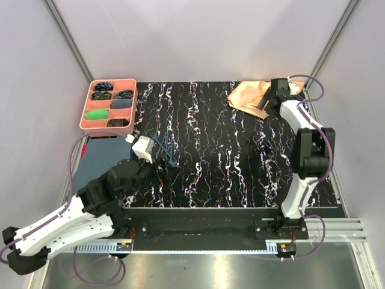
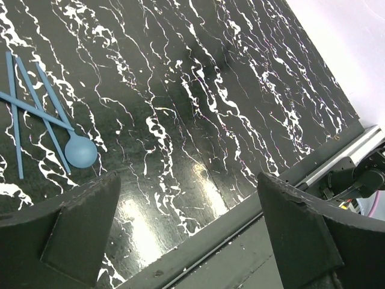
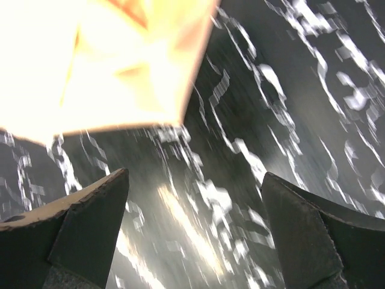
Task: Fold the napkin into a case and place the utensils inside
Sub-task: Move the crumpled napkin to the corner of the board.
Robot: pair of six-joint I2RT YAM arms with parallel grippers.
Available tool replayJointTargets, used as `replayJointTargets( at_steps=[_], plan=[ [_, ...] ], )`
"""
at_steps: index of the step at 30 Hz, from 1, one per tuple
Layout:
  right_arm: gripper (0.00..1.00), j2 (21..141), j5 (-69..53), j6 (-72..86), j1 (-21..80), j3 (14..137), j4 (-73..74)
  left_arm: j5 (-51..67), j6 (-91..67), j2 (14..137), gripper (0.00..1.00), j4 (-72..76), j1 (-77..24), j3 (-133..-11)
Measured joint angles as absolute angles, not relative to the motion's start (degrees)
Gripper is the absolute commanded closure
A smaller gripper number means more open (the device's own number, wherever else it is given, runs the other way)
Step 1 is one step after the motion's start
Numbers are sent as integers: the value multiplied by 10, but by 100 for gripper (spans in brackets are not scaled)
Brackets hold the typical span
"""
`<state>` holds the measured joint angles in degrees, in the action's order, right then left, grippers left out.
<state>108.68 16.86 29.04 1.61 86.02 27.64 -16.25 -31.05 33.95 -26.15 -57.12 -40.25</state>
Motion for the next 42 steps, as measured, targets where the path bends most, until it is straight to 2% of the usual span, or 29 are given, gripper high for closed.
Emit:
replayJointTargets(
  at_steps=[14, 17, 19, 21, 22, 23, 24, 25, 29, 31, 34, 35, 36, 39, 40, 42],
  plan=[
    [1, 1410, 156, 257, 5, 1267, 325, -174, -276, 418, 1, -263, -571, -426],
    [12, 1475, 154, 253, 5, 1368, 367, -189, -274, 440, 4, -258, -571, -433],
    [23, 1511, 150, 253, 4, 1417, 393, -200, -274, 452, 6, -251, -571, -440],
    [40, 1522, 134, 253, 4, 1424, 415, -209, -274, 466, 8, -240, -568, -450],
    [59, 1524, 122, 254, 4, 1421, 425, -211, -274, 471, 9, -236, -566, -452],
    [66, 1524, 112, 254, 4, 1417, 428, -214, -275, 479, 12, -232, -564, -457],
    [67, 1520, 94, 255, 3, 1412, 429, -215, -274, 489, 13, -228, -560, -464],
    [73, 1514, 77, 255, 3, 1397, 424, -217, -275, 502, 14, -225, -557, -471],
    [75, 1431, 18, 256, 5, 1243, 382, -216, -281, 549, 18, -217, -546, -498],
    [75, 1351, -5, 255, 20, 1107, 346, -210, -286, 573, 22, -210, -540, -507],
    [66, 1225, -34, 259, 73, 907, 312, -196, -295, 612, 24, -206, -528, -522],
    [59, 1184, -46, 263, 101, 843, 299, -192, -297, 623, 24, -204, -524, -526],
    [42, 1145, -59, 266, 130, 785, 291, -185, -300, 639, 23, -201, -519, -531],
    [17, 1039, -93, 278, 199, 648, 272, -175, -303, 683, 15, -202, -508, -549],
    [13, 1001, -97, 284, 208, 609, 273, -173, -303, 701, 10, -204, -505, -557],
    [5, 924, -88, 298, 200, 548, 277, -173, -303, 738, 9, -213, -501, -578]
  ],
)
